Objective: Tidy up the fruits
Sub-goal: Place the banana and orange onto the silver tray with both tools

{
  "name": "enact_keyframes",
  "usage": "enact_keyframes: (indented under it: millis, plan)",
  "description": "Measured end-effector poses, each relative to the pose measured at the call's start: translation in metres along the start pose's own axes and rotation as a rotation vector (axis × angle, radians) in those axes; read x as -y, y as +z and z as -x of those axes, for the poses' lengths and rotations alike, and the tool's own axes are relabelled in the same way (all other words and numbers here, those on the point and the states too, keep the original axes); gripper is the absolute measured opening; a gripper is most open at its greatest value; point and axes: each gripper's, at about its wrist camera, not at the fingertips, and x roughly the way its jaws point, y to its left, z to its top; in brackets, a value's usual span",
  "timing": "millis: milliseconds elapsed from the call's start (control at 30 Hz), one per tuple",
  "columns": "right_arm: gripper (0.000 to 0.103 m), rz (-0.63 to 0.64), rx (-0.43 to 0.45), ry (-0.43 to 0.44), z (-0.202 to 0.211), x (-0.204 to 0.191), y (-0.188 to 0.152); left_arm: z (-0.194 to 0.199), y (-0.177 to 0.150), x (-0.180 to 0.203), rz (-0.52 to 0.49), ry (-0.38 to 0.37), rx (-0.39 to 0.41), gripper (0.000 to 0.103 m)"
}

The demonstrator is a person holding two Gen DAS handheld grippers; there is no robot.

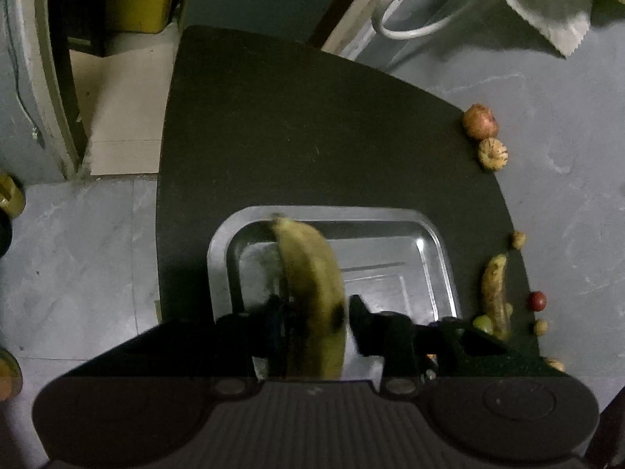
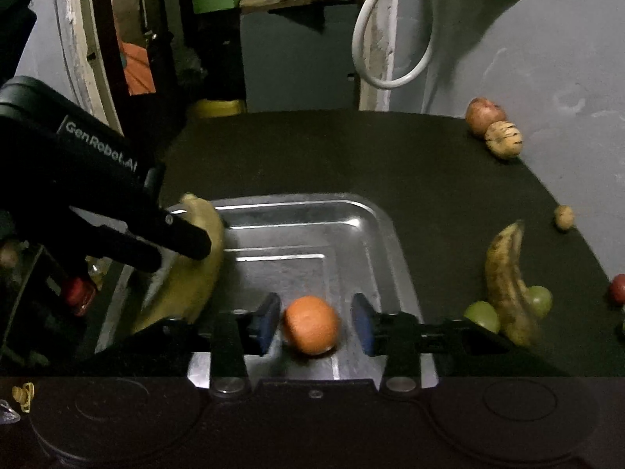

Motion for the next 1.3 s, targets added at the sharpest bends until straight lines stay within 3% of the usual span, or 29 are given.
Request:
enact_keyframes:
  millis: [100, 267, 467, 667, 867, 1100, 1300]
  plan:
    - [0.061, -0.007, 0.029, -0.014, 0.02, 0.006, -0.003, 0.014, -0.004, 0.007, -0.009, 0.006, 0.022, 0.058]
    - [0.077, -0.068, 0.094, -0.033, 0.068, 0.023, -0.015, 0.048, -0.022, 0.026, -0.058, 0.016, 0.086, 0.085]
    - [0.097, -0.111, 0.138, -0.057, 0.132, 0.036, -0.046, 0.088, -0.071, 0.055, -0.16, 0.044, 0.161, 0.101]
    - [0.102, -0.119, 0.138, -0.082, 0.19, 0.041, -0.08, 0.119, -0.124, 0.068, -0.179, 0.079, 0.16, 0.102]
    - [0.102, -0.147, 0.082, -0.151, 0.235, 0.048, -0.122, 0.137, -0.187, 0.079, -0.287, 0.151, 0.145, 0.102]
    - [0.102, -0.247, 0.0, -0.246, 0.263, 0.063, -0.169, 0.141, -0.242, 0.091, -0.386, 0.2, 0.05, 0.102]
    - [0.102, -0.328, -0.05, -0.276, 0.265, 0.074, -0.192, 0.135, -0.262, 0.099, -0.442, 0.232, -0.018, 0.102]
